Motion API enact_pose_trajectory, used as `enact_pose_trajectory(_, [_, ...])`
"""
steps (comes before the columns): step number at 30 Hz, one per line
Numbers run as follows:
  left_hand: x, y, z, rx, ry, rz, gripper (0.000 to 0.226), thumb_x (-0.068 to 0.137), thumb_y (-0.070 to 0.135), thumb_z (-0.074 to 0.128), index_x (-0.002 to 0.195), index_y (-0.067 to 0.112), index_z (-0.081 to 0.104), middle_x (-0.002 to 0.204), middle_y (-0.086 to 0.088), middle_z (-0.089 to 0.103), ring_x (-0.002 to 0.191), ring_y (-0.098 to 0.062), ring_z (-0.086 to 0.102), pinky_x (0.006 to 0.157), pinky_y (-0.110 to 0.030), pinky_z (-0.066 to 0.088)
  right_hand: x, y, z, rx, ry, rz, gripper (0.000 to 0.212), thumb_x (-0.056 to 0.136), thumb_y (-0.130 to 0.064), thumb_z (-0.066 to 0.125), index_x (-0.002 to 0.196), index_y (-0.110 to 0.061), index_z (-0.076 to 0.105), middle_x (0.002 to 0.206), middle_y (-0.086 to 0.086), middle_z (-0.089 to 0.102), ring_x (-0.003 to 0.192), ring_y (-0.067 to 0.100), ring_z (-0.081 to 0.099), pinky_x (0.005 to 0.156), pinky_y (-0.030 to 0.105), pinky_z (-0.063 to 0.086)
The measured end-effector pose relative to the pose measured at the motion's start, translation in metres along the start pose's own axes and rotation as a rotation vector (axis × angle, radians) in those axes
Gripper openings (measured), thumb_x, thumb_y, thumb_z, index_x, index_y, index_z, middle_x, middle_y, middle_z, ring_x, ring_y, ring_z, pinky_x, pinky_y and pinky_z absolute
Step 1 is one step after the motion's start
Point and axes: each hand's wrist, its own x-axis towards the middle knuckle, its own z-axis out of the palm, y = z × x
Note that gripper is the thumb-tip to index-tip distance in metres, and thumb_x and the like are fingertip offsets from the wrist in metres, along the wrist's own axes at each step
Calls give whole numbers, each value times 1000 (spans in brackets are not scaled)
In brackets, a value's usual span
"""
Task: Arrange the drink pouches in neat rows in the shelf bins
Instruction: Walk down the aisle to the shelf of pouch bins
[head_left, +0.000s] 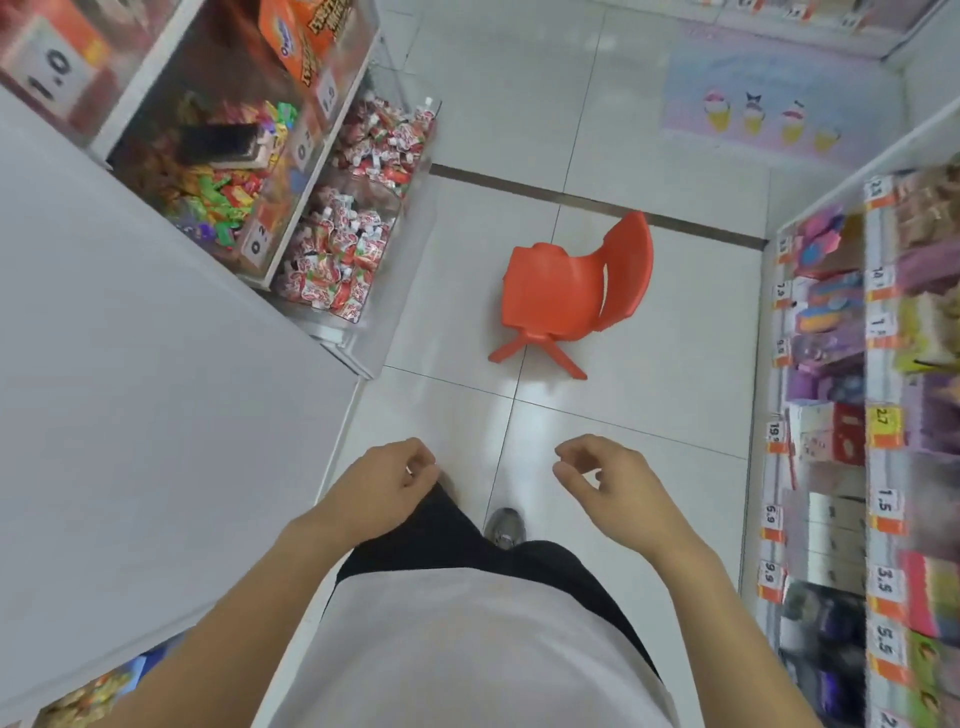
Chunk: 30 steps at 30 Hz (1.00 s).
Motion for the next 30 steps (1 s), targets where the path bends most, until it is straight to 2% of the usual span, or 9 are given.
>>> enact_pose_trajectory(4, [66,-1,-52,-53,5,-44,29,89,54,46,94,30,61,89,18,65,83,-3,61,71,-23,49,104,-46,-29,-22,-17,-60,21,95,-34,61,111,-22,67,104,-11,69,100,5,63,88,27,50])
enact_pose_trajectory(8, [134,-15,-112,-16,-1,-57,19,95,41,48,98,27,61,90,17,62,82,-3,59,71,-20,48,197,-97,-49,-50,-26,-95,19,95,-31,62,112,-23,67,104,-11,68,98,5,63,80,14,45])
enact_pose_trajectory(12, [198,-18,-175,-27,51,-44,16,95,35,51,99,24,62,89,15,62,81,-4,58,63,-11,39,270,-136,-63,-81,-67,-100,24,95,-37,61,113,-23,68,102,-13,69,95,1,63,83,21,46])
enact_pose_trajectory(14, [226,-14,-204,-49,61,-41,16,96,34,51,100,23,62,92,12,62,82,-6,58,64,-14,40,297,-151,-70,-77,-84,-93,26,95,-37,61,115,-21,68,104,-11,69,98,3,63,84,19,47])
enact_pose_trajectory(18, [277,-10,-247,-95,66,-74,16,96,33,51,102,23,61,95,10,63,88,-8,58,79,-27,49,350,-174,-88,-74,-128,-88,26,95,-35,62,118,-22,66,108,-12,68,100,0,63,78,2,41])
enact_pose_trajectory(20, [302,-11,-262,-106,69,-97,16,95,34,51,102,24,61,95,10,63,89,-9,59,80,-28,50,381,-184,-95,-83,-160,-93,23,95,-33,62,115,-22,66,107,-12,69,98,0,63,76,0,40])
enact_pose_trajectory(24, [351,-23,-285,-116,157,-228,12,95,35,51,95,26,58,86,14,61,81,-9,59,74,-30,50,460,-207,-107,-172,-267,-176,20,96,-31,61,111,-19,67,103,-13,68,88,-4,60,74,3,42])
enact_pose_trajectory(28, [385,-36,-298,-174,279,-426,20,96,32,49,85,17,57,76,-3,64,74,-21,60,69,-40,52,555,-239,-109,-359,-426,-298,21,96,-34,58,106,-17,66,95,-4,68,87,16,62,80,33,52])
enact_pose_trajectory(30, [393,-38,-299,-243,336,-516,20,96,32,49,87,16,56,80,-2,66,74,-18,60,66,-31,47,596,-260,-104,-441,-507,-384,21,96,-36,57,105,-19,65,89,-10,61,83,13,57,75,31,49])
